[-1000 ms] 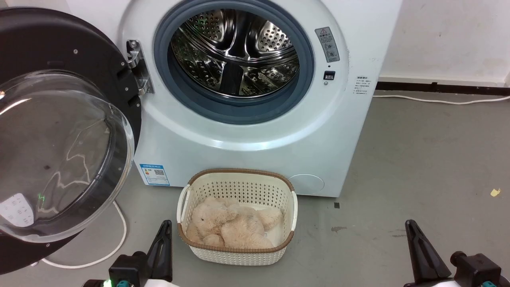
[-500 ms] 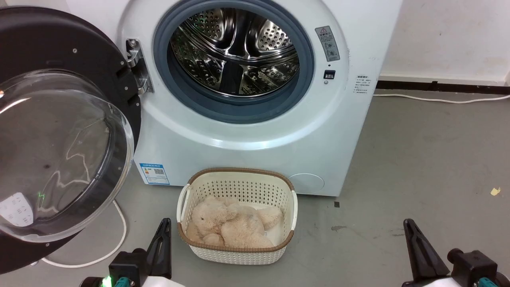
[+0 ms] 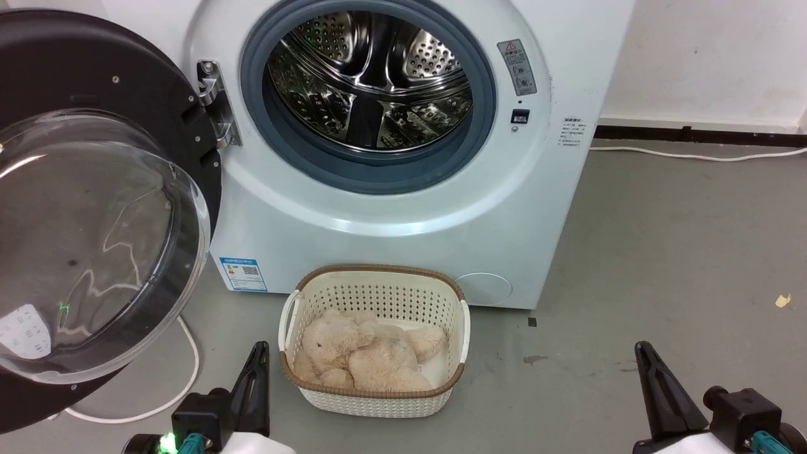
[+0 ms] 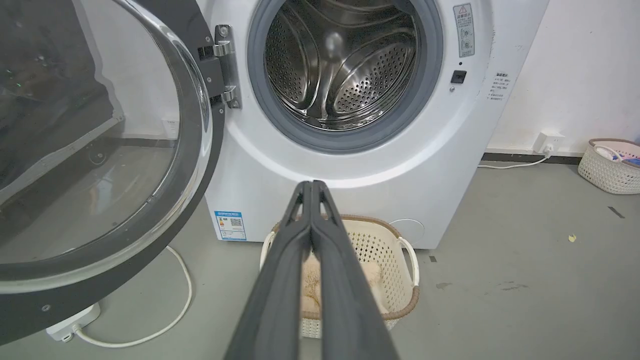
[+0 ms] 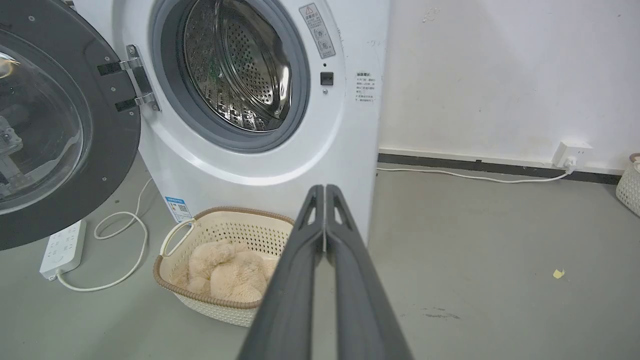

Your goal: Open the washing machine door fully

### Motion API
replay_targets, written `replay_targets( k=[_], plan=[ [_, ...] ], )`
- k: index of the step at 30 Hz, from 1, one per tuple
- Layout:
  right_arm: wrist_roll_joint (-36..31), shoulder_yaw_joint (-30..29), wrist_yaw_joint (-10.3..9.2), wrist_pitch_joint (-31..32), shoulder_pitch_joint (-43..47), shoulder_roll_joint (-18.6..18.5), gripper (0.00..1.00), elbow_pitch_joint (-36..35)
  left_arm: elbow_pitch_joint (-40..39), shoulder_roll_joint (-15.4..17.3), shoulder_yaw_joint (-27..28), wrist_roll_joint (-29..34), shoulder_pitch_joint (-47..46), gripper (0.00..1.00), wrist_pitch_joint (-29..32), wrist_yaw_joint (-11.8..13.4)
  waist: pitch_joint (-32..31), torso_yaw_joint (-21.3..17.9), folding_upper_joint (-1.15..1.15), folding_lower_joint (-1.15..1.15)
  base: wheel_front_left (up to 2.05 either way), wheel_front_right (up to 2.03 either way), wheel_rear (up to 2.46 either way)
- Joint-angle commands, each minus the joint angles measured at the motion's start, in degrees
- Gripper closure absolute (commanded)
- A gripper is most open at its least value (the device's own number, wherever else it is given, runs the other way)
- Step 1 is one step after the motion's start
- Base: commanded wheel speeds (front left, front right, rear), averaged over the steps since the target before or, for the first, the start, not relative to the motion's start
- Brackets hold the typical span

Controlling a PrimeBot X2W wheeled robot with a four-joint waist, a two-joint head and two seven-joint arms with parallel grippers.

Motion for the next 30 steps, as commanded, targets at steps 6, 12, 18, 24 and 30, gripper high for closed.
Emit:
replay_targets(
  k=[6,12,18,24,30],
  plan=[
    [-0.86,0.11,0.02,0.57,-1.36,0.02,1.00,0.18,-0.38,-0.70,1.27,1.41,-1.02,1.00,0.91,-0.86,0.09,-0.08,0.00,0.00,0.00,0.00,0.00],
    [-1.20,0.16,0.02,1.04,-1.73,0.02,1.00,0.20,-0.50,-1.20,2.06,2.26,-1.19,1.00,1.50,-1.43,0.17,-0.15,0.00,0.00,0.00,0.00,0.00],
    [-1.55,0.20,0.02,1.50,-2.10,0.02,1.00,0.23,-0.61,-1.69,2.84,3.12,-1.36,1.00,2.08,-2.00,0.25,-0.22,0.00,0.00,0.00,0.00,0.00],
    [-1.89,0.25,0.02,1.97,-2.47,0.03,1.00,0.26,-0.73,-2.18,3.62,3.97,-1.52,1.00,2.66,-2.57,0.33,-0.29,0.00,0.00,0.00,0.00,0.00],
    [-2.24,0.30,0.03,2.43,-2.84,0.03,1.00,0.28,-0.84,-2.67,4.41,4.83,-1.69,1.00,3.24,-3.15,0.41,-0.37,0.00,0.00,0.00,0.00,0.00]
  ],
)
